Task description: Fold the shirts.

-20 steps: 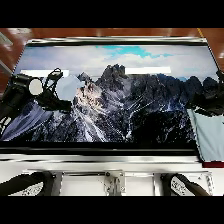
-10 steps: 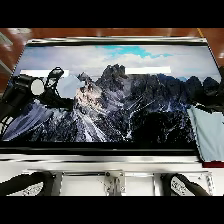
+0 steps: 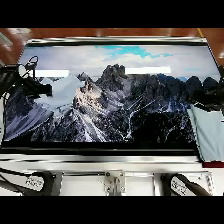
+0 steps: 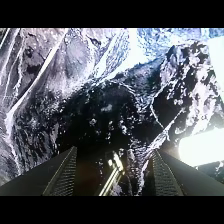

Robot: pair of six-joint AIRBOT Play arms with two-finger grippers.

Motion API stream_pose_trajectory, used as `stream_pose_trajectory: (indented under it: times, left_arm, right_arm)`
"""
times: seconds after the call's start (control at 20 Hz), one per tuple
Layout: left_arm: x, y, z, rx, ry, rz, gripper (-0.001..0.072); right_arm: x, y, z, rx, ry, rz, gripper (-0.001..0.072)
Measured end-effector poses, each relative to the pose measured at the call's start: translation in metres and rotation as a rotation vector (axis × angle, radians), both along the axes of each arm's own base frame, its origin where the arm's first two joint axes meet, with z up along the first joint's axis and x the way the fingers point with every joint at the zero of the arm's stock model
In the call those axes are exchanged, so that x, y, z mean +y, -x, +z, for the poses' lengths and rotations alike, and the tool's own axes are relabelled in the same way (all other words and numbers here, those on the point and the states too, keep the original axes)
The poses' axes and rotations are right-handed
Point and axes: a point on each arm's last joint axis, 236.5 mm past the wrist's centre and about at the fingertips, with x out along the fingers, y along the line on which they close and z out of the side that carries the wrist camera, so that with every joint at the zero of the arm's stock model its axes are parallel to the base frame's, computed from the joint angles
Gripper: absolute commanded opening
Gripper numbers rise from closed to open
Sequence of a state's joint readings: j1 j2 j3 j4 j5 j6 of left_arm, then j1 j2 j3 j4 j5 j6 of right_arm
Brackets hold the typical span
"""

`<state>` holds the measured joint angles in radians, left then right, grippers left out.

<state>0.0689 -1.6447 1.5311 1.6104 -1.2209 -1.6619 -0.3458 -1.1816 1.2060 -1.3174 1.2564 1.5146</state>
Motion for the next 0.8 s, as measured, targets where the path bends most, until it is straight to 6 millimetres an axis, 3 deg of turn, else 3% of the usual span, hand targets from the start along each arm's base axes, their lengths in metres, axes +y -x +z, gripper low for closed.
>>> stream_pose_trajectory:
  times: [0.1,0.25,0.3,0.35,0.5,0.6,0.7,0.8]
  left_arm:
    - [0.007,-0.008,-0.024,0.035,0.029,0.014,0.0720]
    - [-0.002,-0.013,-0.054,0.080,0.096,0.003,0.0689]
    - [-0.006,-0.014,-0.061,0.090,0.119,0.001,0.0415]
    - [-0.010,-0.014,-0.066,0.096,0.139,0.001,0.0033]
    - [-0.019,-0.015,-0.074,0.109,0.186,-0.004,0.0033]
    - [-0.024,-0.011,-0.067,0.116,0.205,-0.018,0.0033]
    - [-0.029,-0.012,-0.042,0.078,0.212,-0.039,0.0033]
    - [-0.037,-0.019,0.006,-0.022,0.215,-0.073,0.0033]
  right_arm:
    - [0.000,-0.001,-0.003,0.006,-0.003,0.000,0.0592]
    - [-0.001,-0.003,-0.007,0.011,-0.004,-0.003,0.0592]
    - [-0.001,-0.003,-0.008,0.014,-0.005,-0.003,0.0592]
    - [-0.002,-0.004,-0.009,0.015,-0.006,-0.003,0.0592]
    - [-0.002,-0.005,-0.011,0.016,-0.006,-0.004,0.0592]
    - [-0.002,-0.005,-0.012,0.018,-0.007,-0.004,0.0592]
    - [-0.002,-0.006,-0.012,0.014,-0.006,-0.004,0.0591]
    - [-0.003,-0.008,-0.008,-0.001,0.006,0.012,0.0591]
